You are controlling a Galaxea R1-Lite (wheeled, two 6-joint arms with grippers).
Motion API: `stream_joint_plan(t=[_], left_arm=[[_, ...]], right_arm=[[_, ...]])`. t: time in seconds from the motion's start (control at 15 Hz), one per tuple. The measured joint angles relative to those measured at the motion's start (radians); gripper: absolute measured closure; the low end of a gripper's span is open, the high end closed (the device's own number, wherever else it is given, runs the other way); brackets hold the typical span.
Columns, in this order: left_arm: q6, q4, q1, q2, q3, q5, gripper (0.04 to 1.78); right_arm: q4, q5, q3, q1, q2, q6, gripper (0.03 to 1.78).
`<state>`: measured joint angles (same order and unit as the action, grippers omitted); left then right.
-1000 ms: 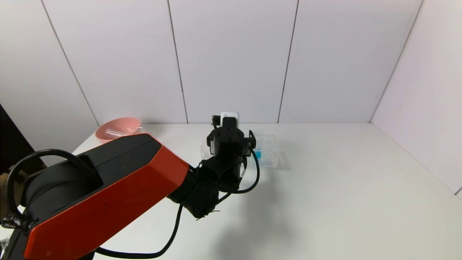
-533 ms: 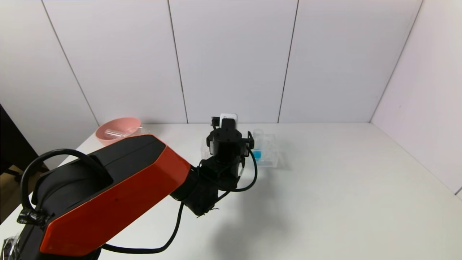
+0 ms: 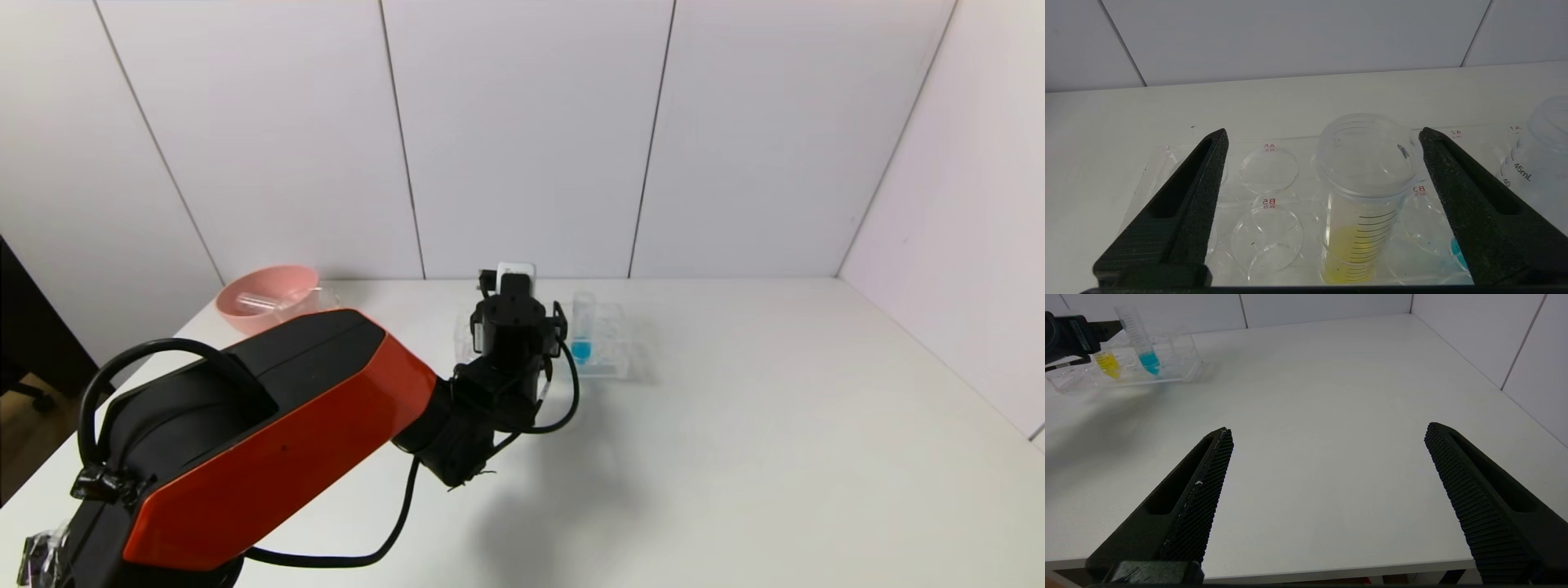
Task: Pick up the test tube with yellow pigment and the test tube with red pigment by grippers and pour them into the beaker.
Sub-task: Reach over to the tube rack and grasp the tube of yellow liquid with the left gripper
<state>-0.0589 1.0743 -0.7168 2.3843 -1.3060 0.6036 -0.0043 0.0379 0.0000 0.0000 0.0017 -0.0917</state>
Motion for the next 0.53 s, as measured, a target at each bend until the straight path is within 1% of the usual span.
stream_joint_plan(t=[0.13,0.2,0.33,0.4,0.47,0.53], left_arm=[[-0.001,0.000,0.000,0.009,-0.006,0.000,0.53],[-0.001,0.001,0.000,0.012,-0.008,0.000,0.70],[-0.002,0.005,0.001,0.020,-0.014,-0.001,1.09],[-0.002,0.005,-0.001,0.023,-0.016,-0.001,1.25],[-0.003,0.006,0.000,0.025,-0.019,-0.002,1.32],[-0.003,0.006,0.000,0.027,-0.021,-0.001,1.33]], right_arm=[[0.000,0.000,0.000,0.000,0.000,0.000,0.10],[0.000,0.000,0.000,0.000,0.000,0.000,0.10],[0.000,0.000,0.000,0.000,0.000,0.000,0.10],[0.000,0.000,0.000,0.000,0.000,0.000,0.10],[0.000,0.000,0.000,0.000,0.000,0.000,0.10],[0.000,0.000,0.000,0.000,0.000,0.000,0.10]])
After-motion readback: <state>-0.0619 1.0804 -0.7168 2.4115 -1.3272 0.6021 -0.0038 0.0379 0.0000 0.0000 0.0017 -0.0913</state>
